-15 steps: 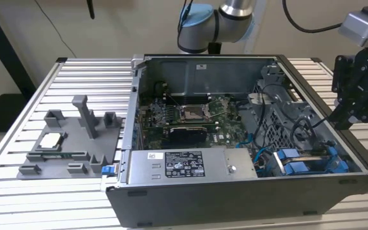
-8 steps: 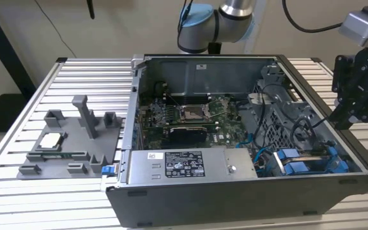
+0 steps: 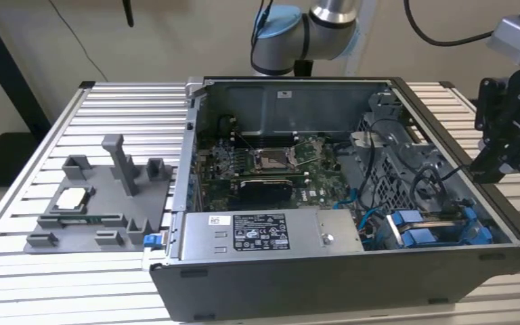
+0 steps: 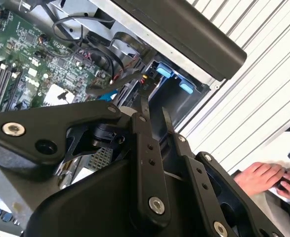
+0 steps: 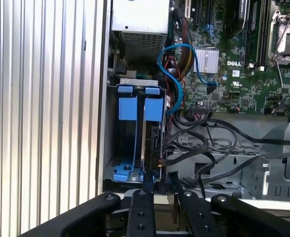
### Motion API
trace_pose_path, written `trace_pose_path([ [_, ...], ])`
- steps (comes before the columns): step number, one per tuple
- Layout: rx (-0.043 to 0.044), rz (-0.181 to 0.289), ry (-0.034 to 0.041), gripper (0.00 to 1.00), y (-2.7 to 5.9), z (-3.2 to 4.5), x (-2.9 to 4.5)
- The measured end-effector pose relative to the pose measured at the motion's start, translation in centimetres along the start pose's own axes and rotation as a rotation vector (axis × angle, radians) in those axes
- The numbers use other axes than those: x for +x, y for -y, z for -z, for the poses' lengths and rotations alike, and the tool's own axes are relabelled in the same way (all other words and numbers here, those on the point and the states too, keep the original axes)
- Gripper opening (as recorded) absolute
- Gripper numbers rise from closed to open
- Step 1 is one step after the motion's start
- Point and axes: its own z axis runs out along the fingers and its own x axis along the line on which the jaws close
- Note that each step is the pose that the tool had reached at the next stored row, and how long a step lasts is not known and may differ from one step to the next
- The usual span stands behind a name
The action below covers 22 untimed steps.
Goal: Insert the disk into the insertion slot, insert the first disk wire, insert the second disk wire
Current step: 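Insert the second disk wire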
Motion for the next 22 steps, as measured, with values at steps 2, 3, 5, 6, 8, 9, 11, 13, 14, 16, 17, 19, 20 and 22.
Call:
trace_pose_path([
  [2, 0.0000, 0.001, 0.0000, 0.27, 0.27, 0.01, 0.01],
  [3, 0.0000, 0.001, 0.0000, 0.27, 0.42, 0.01, 0.01],
  [5, -0.0001, 0.002, 0.0001, 0.27, 0.69, 0.01, 0.03],
  [6, -0.0001, 0.002, 0.0000, 0.27, 0.83, 0.01, 0.03],
  [8, -0.0003, 0.003, 0.0000, 0.27, 1.15, 0.01, 0.05],
  [9, -0.0006, 0.003, 0.0000, 0.27, 1.31, 0.02, 0.05],
  [11, -0.0007, 0.004, 0.0001, 0.27, 1.56, 0.01, 0.06],
  [13, -0.0008, 0.004, -0.0001, 0.27, 1.74, 0.02, 0.07],
  [14, -0.0008, 0.005, -0.0001, 0.27, 1.81, 0.03, 0.07],
  [16, -0.0008, 0.005, 0.0000, 0.27, 1.84, 0.02, 0.07],
  [17, -0.0008, 0.005, 0.0000, 0.27, 1.84, 0.02, 0.07],
  [19, -0.0008, 0.005, 0.0000, 0.27, 1.85, 0.02, 0.07],
  [20, -0.0008, 0.005, 0.0000, 0.27, 1.85, 0.02, 0.07],
  [22, -0.0008, 0.005, 0.0004, 0.27, 1.85, 0.01, 0.06],
])
